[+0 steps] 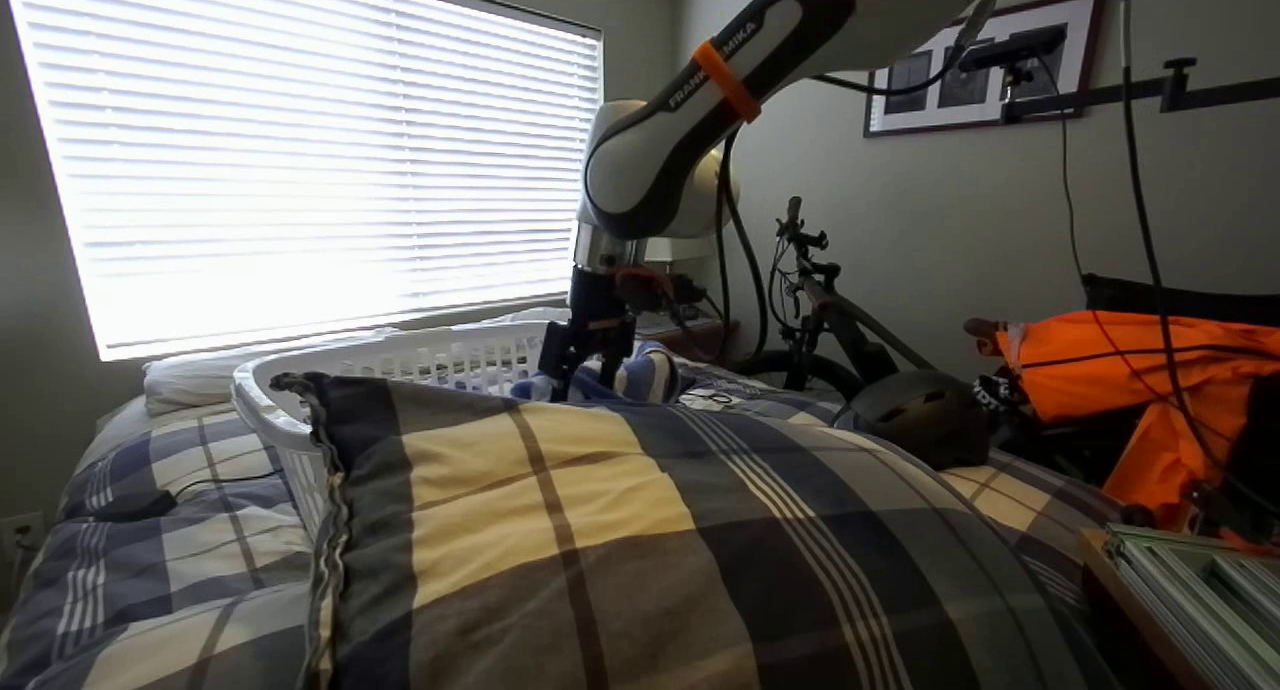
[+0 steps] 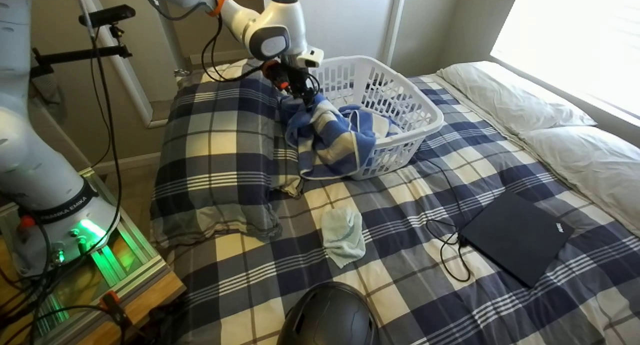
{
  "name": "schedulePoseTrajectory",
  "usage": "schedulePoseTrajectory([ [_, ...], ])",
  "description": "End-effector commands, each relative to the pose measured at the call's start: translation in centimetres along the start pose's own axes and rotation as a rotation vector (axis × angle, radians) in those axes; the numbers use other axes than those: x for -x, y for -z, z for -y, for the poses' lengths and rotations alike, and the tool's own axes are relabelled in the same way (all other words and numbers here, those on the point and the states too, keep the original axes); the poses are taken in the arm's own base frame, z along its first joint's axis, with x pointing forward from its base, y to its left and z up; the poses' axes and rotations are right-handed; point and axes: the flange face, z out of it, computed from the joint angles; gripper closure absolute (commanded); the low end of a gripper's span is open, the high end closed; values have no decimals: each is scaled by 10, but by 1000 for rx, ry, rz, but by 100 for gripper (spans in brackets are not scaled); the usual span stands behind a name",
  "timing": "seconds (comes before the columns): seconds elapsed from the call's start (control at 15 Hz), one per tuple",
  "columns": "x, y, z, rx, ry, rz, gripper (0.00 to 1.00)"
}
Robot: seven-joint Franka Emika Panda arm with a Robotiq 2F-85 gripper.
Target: Put the white and blue towel in the basket.
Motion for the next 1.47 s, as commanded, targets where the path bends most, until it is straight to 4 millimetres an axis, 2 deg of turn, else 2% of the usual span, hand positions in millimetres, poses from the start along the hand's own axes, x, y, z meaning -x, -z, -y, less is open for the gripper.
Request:
schedulePoseTrajectory([
  [0.0,1,-26,13,-79,-22,-82,0],
  [0.27,9,-36,42,-183,21,-94,0],
  [0.4,12,-41,44,-202,21,-68,3],
  [0.47,13,-42,44,-201,22,-58,26],
  [0.6,14,-42,41,-182,22,-50,31],
  [0.93,15,-32,31,-133,32,-48,66],
  [1.27,28,-6,30,-52,89,-7,99],
  [1.4,28,14,35,-13,153,-38,100],
])
